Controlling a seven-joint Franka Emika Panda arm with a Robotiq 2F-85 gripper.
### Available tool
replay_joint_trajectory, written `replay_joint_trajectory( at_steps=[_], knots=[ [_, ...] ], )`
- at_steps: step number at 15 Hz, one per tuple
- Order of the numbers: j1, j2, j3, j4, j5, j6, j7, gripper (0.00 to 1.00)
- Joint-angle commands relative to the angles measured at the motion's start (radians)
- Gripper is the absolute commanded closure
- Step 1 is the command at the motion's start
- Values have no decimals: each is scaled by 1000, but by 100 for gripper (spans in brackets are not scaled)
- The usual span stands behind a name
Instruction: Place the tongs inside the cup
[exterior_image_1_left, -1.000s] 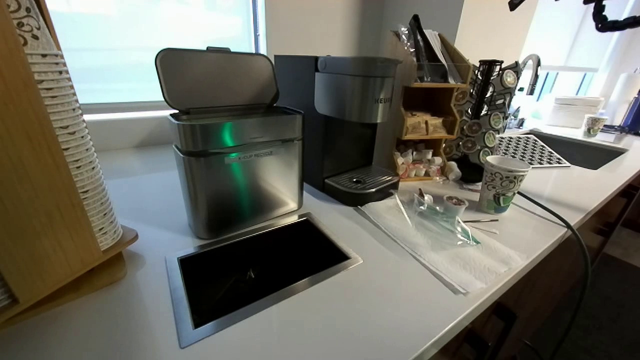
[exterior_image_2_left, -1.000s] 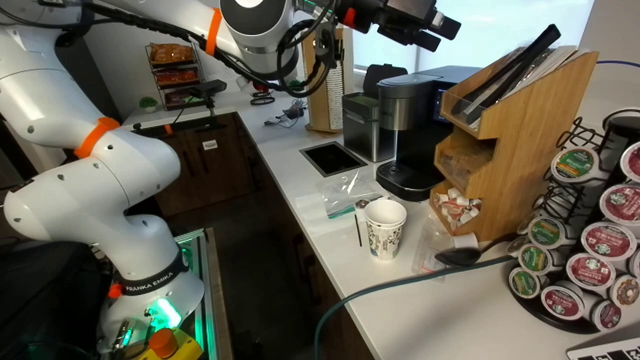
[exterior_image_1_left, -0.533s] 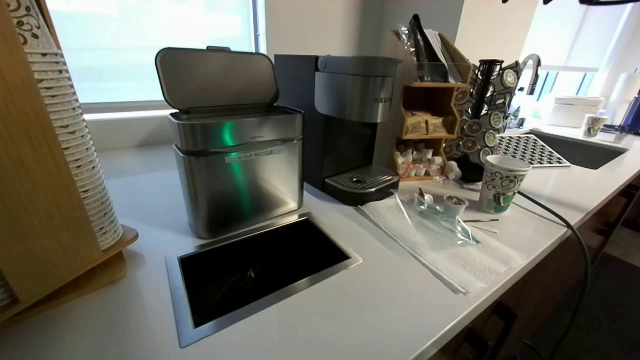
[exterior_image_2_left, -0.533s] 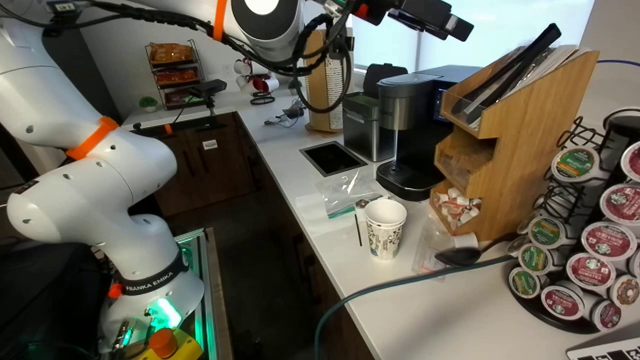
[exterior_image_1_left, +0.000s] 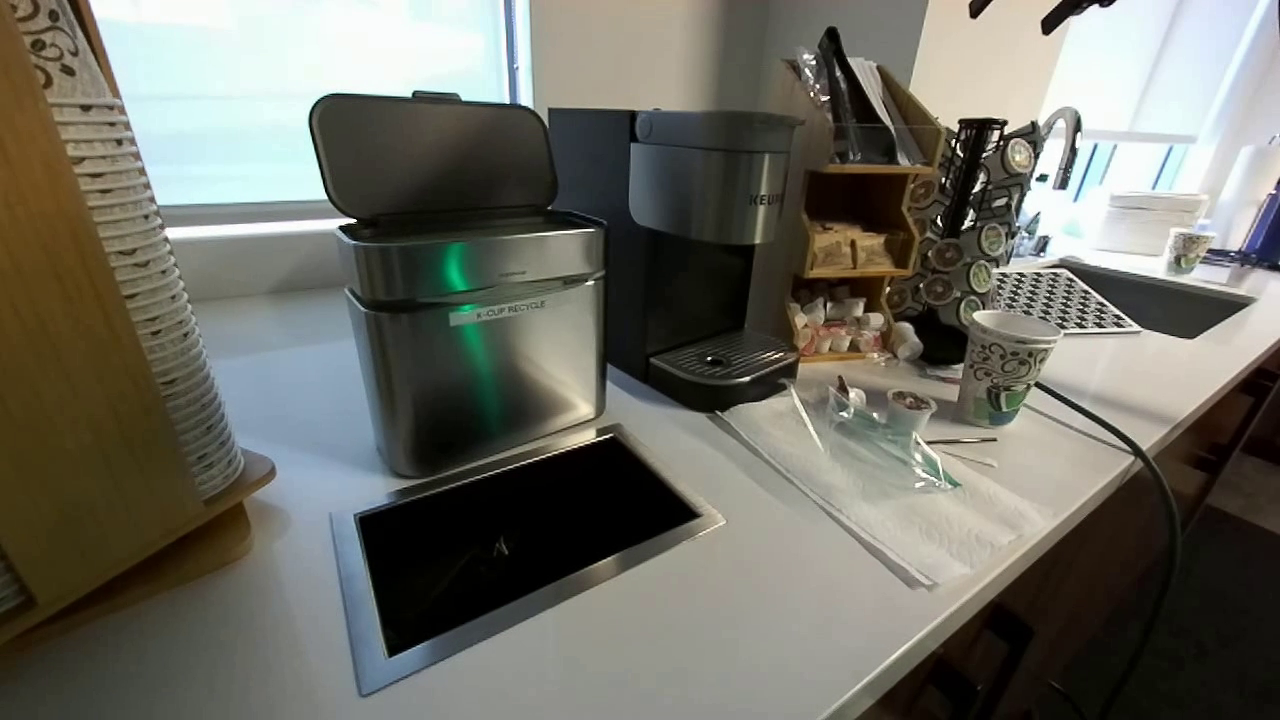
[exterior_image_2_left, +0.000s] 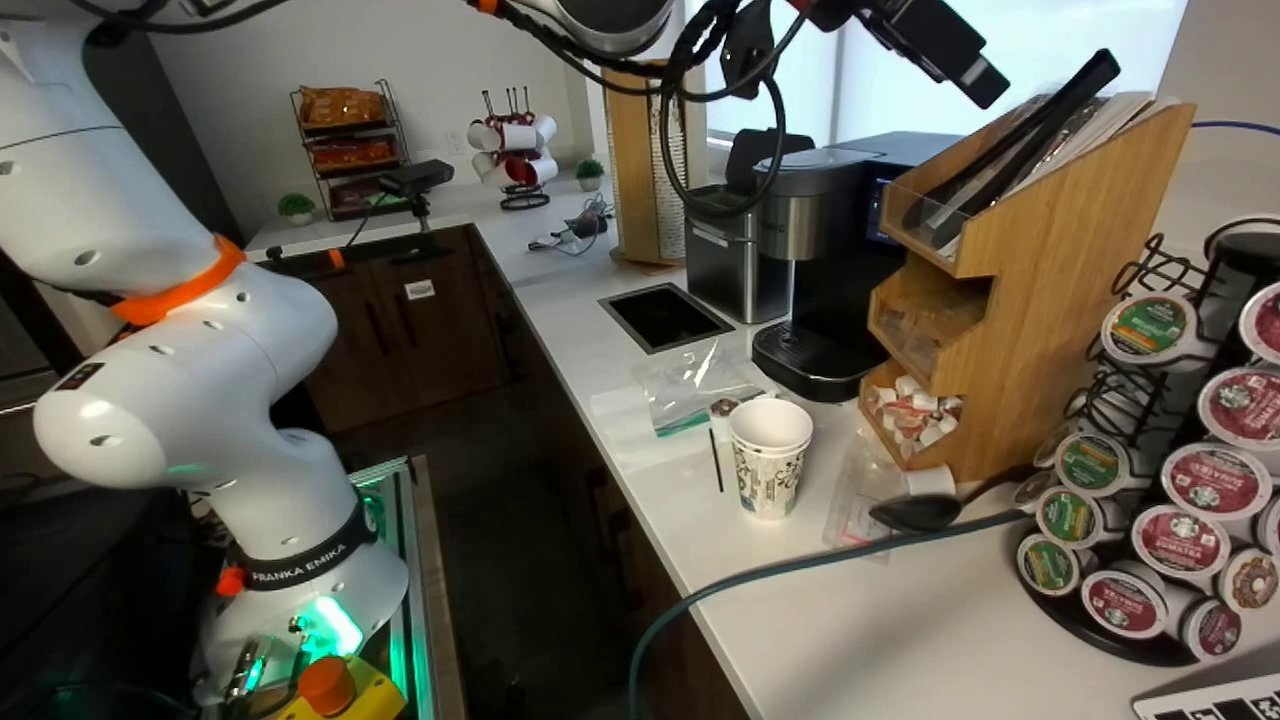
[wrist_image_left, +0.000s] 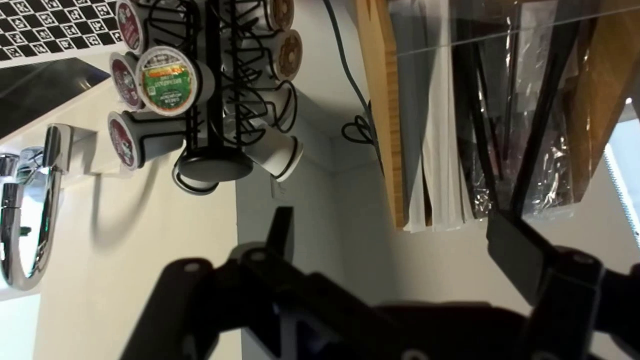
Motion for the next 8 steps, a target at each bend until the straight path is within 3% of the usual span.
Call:
replay_joint_trajectory(
  at_steps=[1,8],
  knots=[
    [-3,0,0,3,-3,-1,0,0],
    [35,166,8,129,26,-68,-29,0]
  ],
)
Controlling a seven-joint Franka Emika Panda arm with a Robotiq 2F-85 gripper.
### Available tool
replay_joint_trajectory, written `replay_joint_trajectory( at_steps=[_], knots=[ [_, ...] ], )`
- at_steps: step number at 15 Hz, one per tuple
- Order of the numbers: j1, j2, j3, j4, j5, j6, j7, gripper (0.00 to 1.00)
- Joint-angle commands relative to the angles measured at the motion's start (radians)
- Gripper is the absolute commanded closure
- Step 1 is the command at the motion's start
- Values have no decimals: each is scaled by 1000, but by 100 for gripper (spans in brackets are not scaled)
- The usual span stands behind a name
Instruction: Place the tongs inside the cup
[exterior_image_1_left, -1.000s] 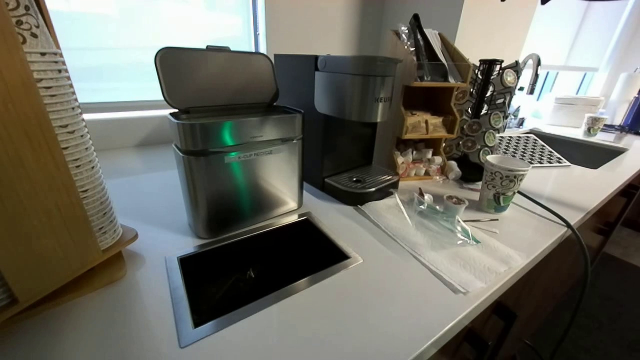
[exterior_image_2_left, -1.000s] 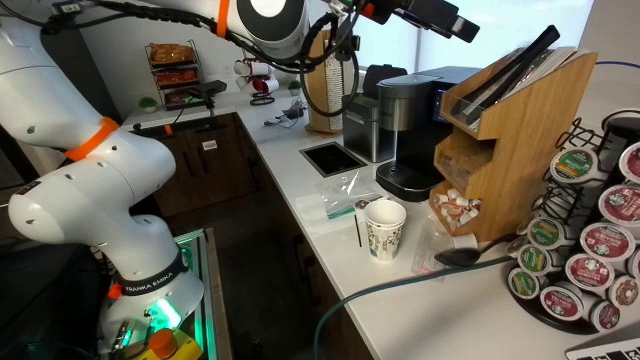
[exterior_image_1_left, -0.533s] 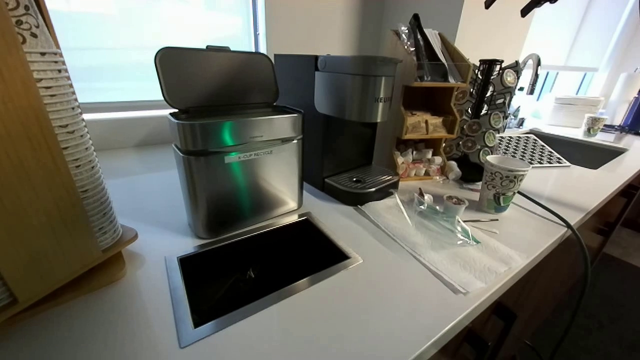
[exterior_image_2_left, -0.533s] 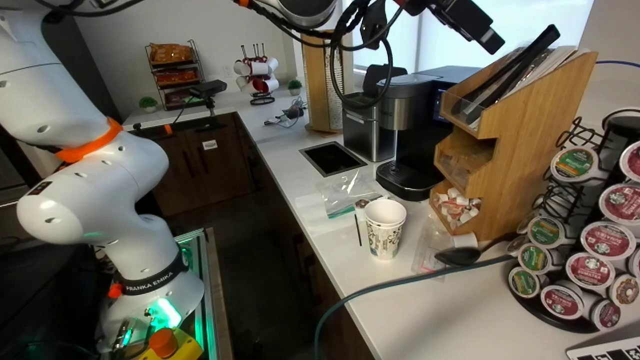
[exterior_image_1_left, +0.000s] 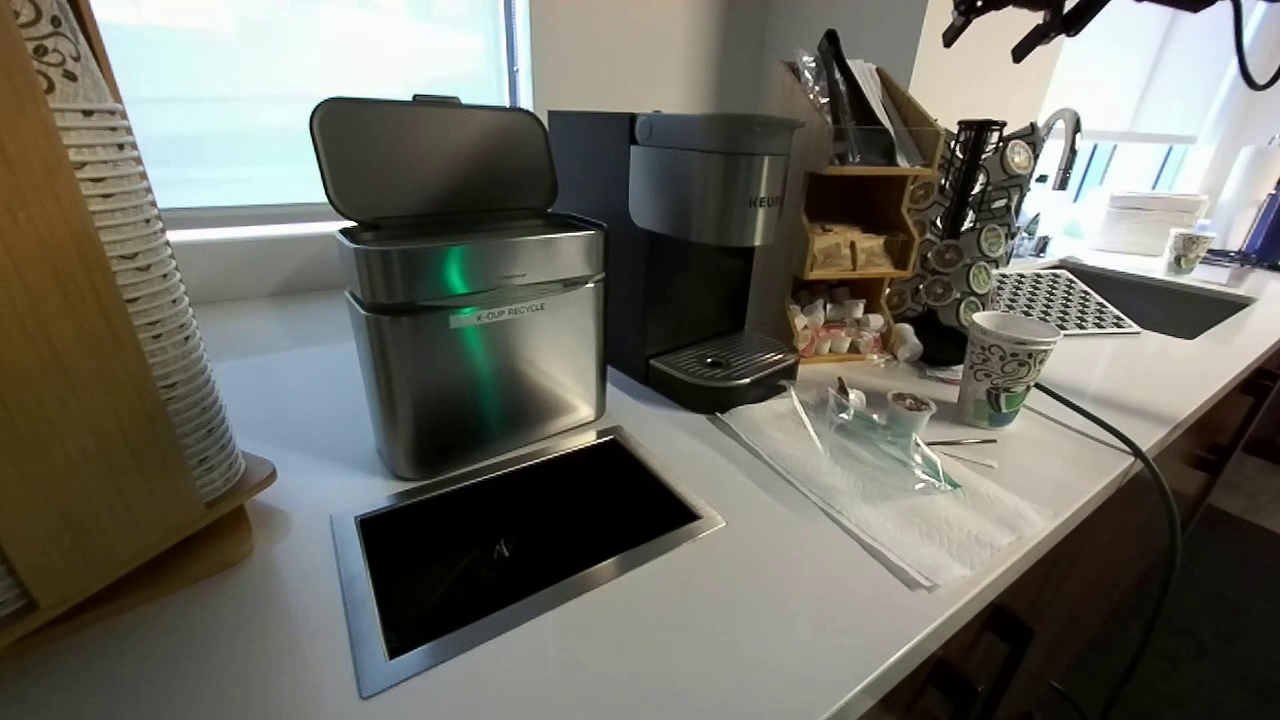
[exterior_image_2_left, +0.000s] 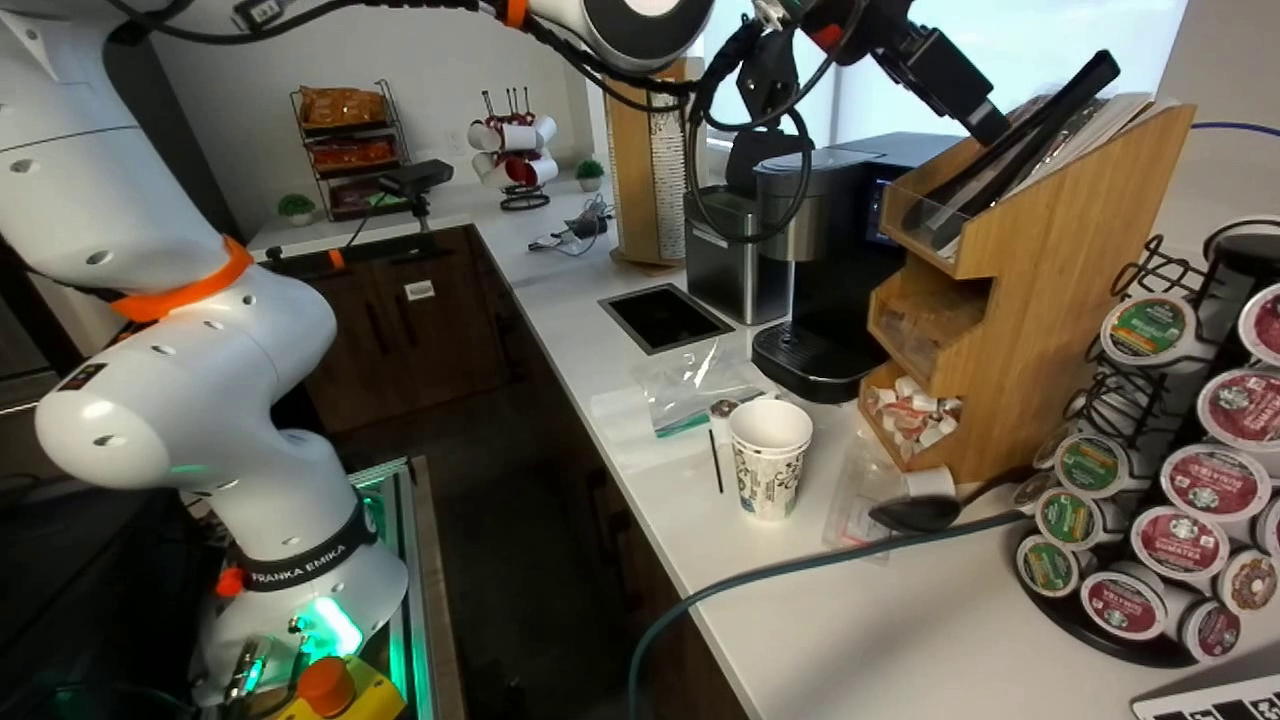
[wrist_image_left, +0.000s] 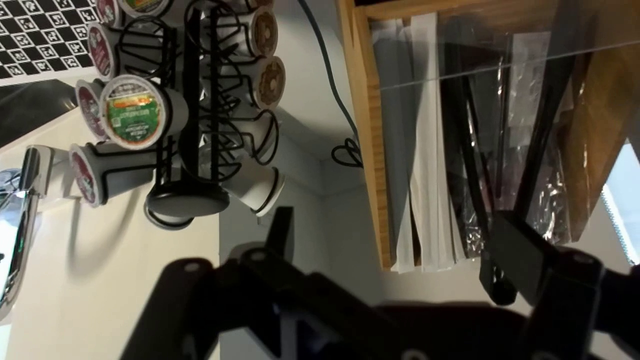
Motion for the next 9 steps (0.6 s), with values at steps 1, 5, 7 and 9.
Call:
replay_joint_trajectory(
  at_steps=[1,5,7,9],
  knots=[
    [116,119,-90,127,-14,-82,-9,0],
    [227,182,-164,221,30,-151,-60,0],
    [264,200,-186,257,44,-182,-74,0],
    [288,220,-202,283,48,-201,-78,0]
  ],
)
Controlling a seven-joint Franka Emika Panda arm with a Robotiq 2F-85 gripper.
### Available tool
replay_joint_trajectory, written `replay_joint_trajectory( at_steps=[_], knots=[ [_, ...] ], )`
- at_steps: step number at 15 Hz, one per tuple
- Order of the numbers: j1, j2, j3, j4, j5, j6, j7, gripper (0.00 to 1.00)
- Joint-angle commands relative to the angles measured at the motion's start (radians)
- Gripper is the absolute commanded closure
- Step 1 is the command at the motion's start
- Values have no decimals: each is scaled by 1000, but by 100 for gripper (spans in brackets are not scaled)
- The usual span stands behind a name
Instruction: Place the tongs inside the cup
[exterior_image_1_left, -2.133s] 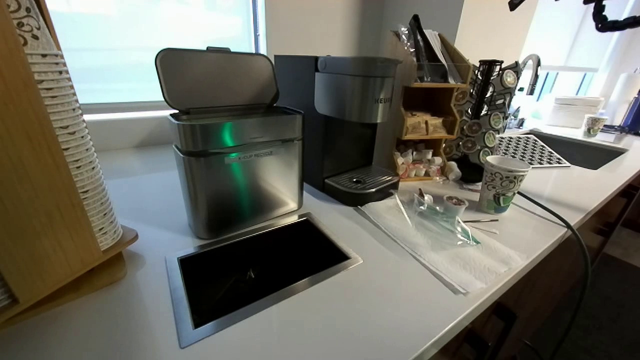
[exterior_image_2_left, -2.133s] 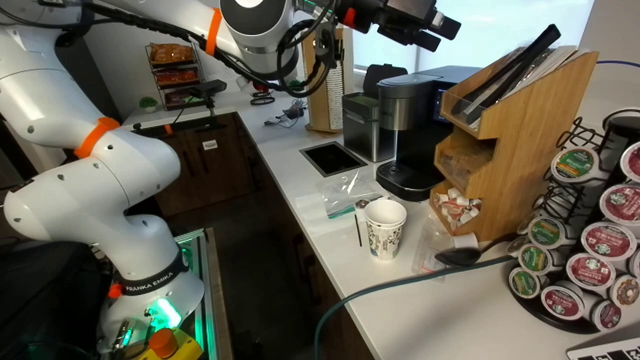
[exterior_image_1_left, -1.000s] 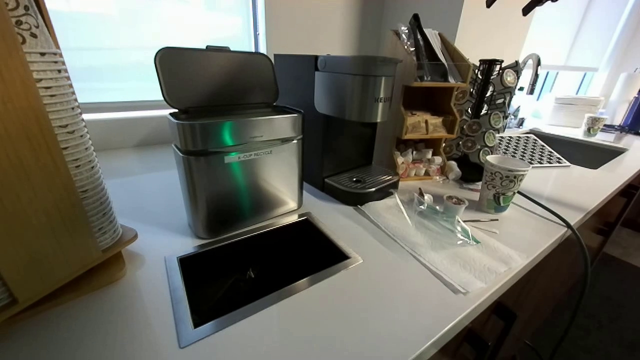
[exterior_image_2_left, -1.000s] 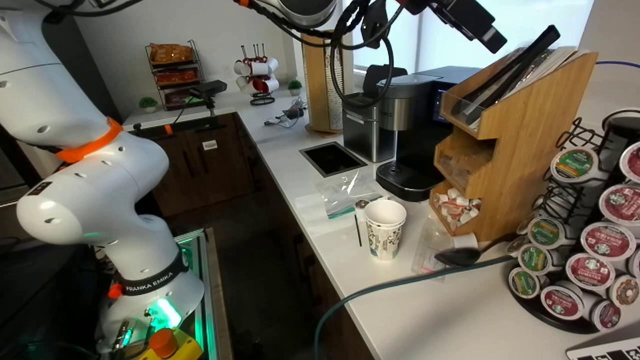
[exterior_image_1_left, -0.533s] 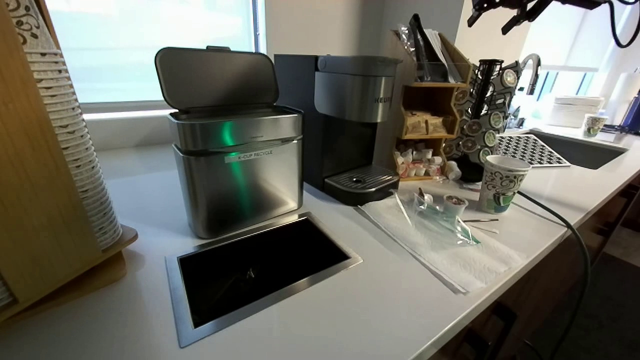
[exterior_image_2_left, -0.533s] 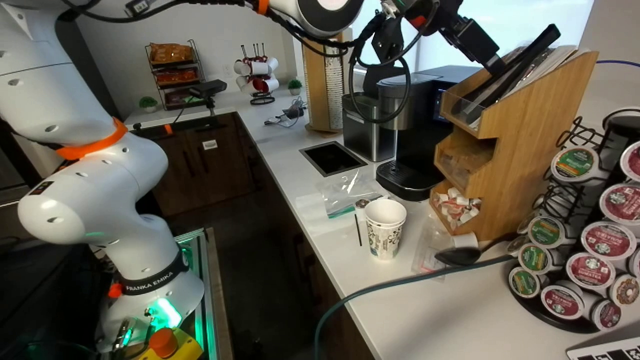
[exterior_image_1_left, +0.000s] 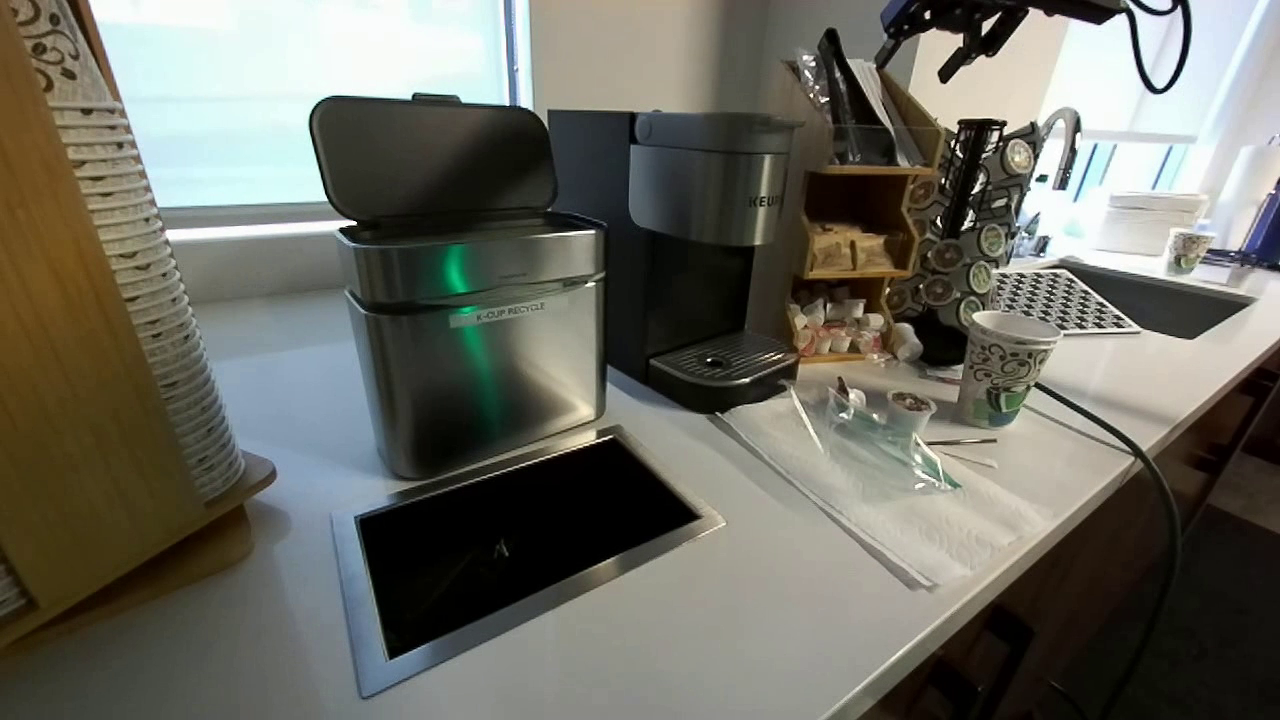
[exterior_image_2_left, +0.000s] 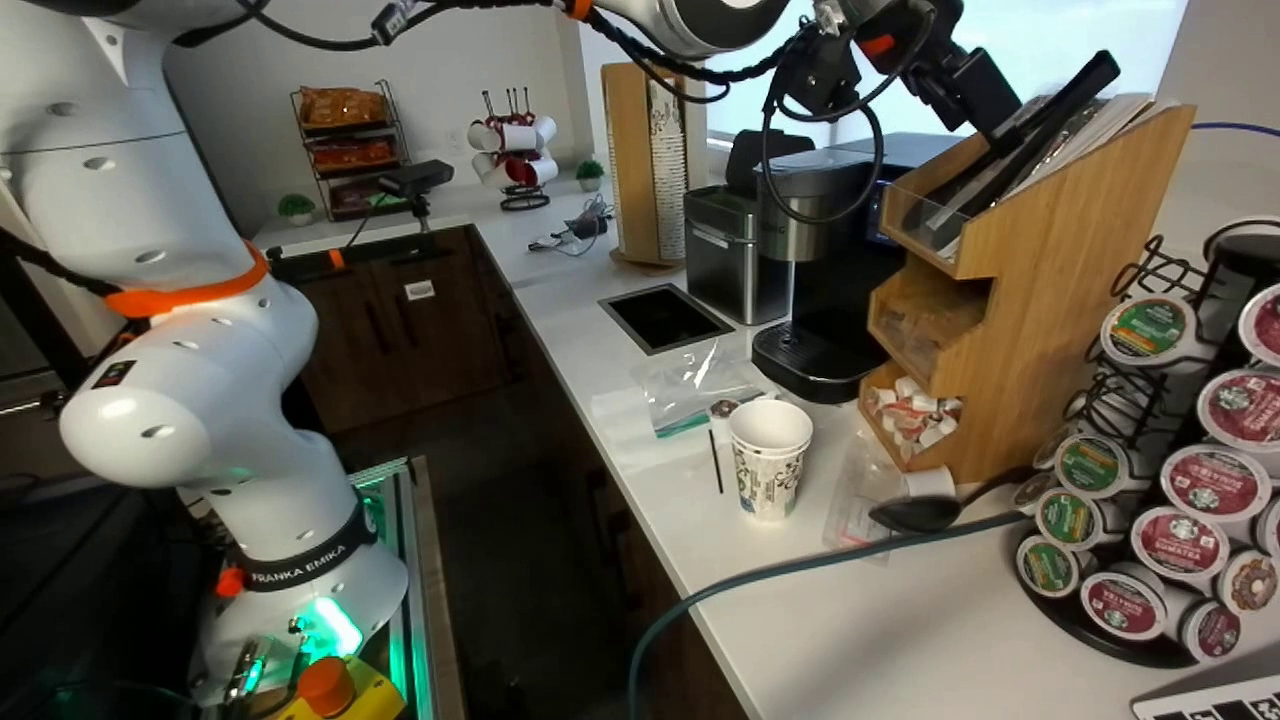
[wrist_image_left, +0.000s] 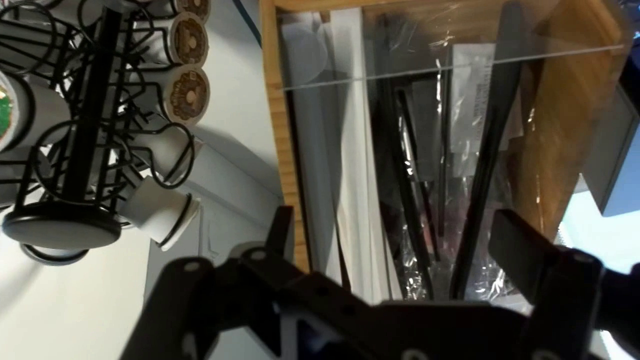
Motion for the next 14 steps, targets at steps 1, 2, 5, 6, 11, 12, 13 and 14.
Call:
replay_joint_trajectory(
  at_steps=[1,2,5,6,11,12,13,14],
  knots=[
    [58,46,-46,67,22,-59,-28,0],
    [64,58,-54,75,18,-52,-22,0],
    [75,100,-71,106,27,-41,-30,0],
    [79,120,-71,122,43,-40,-42,0],
    [105,176,-65,169,53,-44,-57,0],
    [109,184,-66,174,52,-45,-56,0],
    [111,194,-68,182,50,-46,-54,0],
    [113,202,-71,185,45,-44,-50,0]
  ],
)
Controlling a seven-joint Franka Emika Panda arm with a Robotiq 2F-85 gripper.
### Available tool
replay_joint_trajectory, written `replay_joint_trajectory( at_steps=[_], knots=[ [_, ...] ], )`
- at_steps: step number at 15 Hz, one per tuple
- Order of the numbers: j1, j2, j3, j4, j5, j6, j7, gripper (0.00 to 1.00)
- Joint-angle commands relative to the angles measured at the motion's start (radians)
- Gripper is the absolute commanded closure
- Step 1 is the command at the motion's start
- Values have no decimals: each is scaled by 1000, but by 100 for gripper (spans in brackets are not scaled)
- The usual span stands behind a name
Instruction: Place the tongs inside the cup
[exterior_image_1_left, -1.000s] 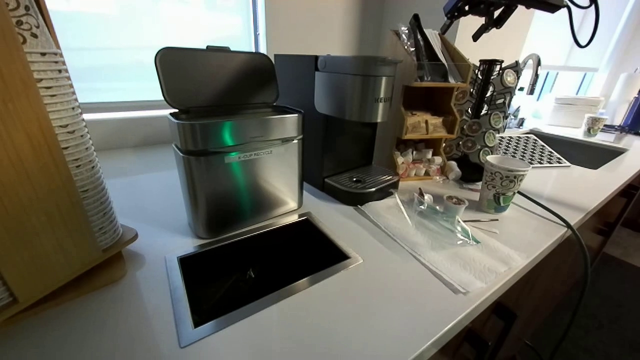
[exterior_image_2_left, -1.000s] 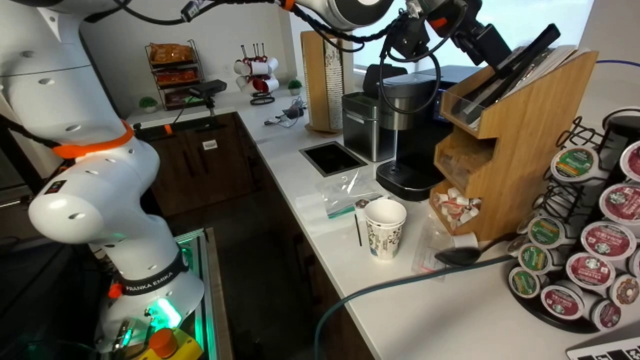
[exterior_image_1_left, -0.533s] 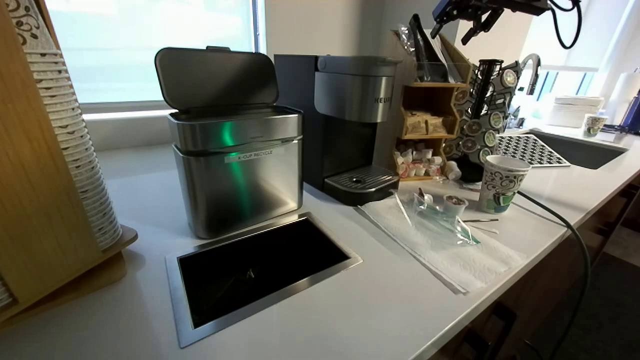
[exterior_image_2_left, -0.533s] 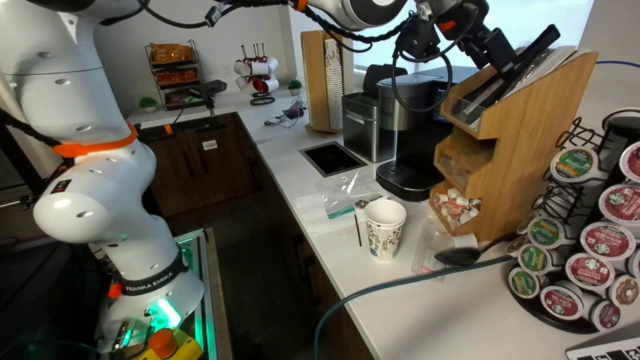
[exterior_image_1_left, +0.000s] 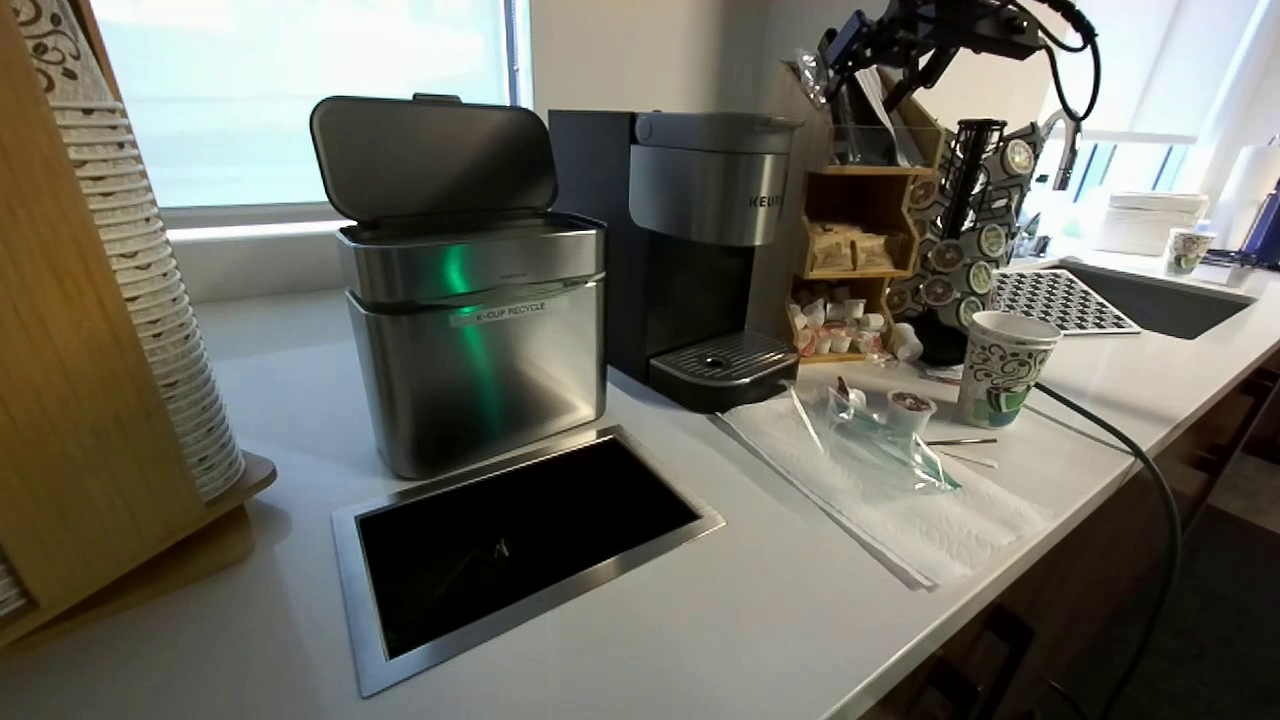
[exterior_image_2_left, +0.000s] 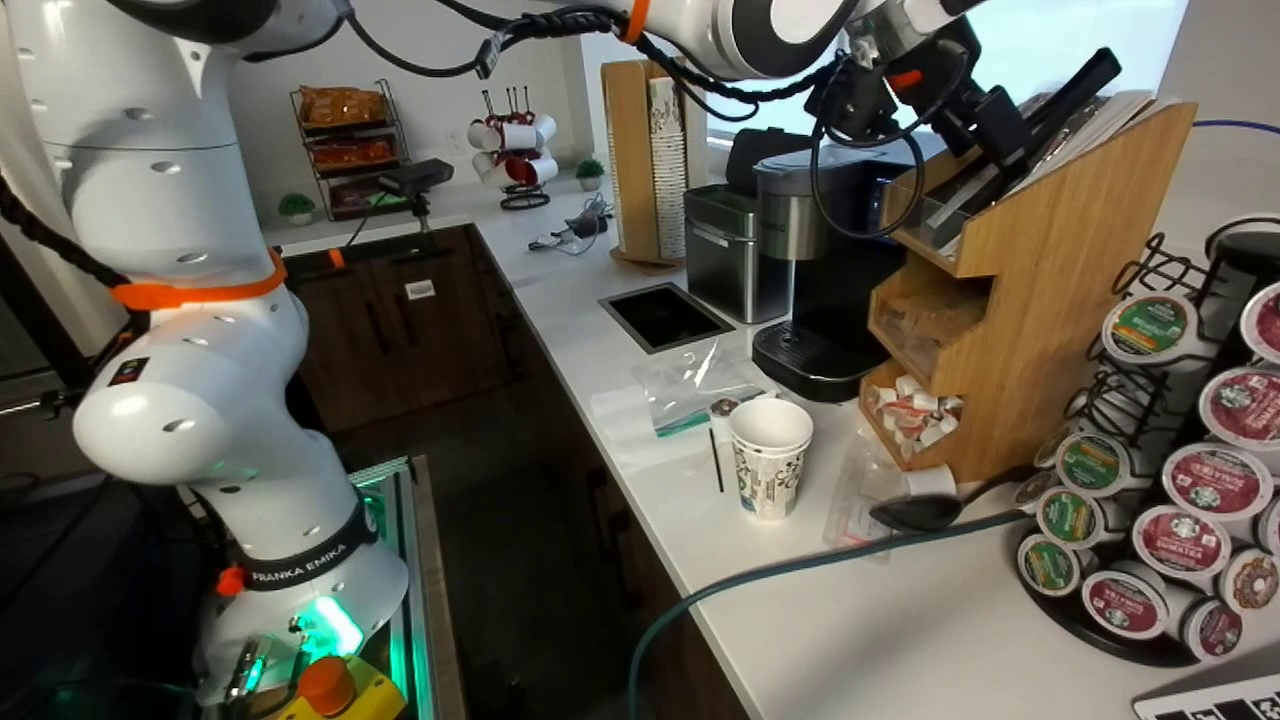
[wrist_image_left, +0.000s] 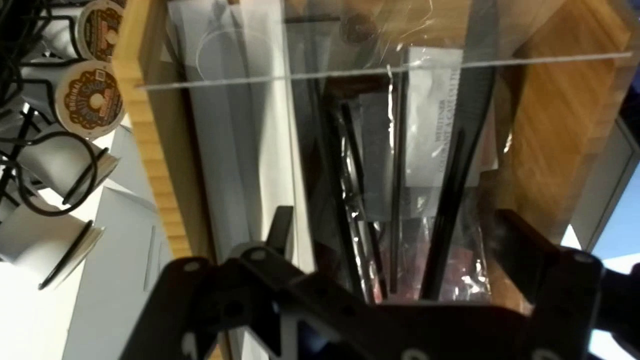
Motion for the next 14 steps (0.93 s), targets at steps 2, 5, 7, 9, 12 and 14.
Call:
replay_joint_trajectory(
  at_steps=[2,5,7,9,12,14],
  knots=[
    [17,47,-17,48,22,-14,-23,0],
    [22,55,-18,55,11,-4,-25,32],
    [30,50,-20,56,1,-6,-21,50],
    [40,41,-24,52,-18,-15,-12,65],
    [65,25,-42,42,-89,-26,22,85],
    [73,12,-45,32,-103,-9,23,97]
  ],
)
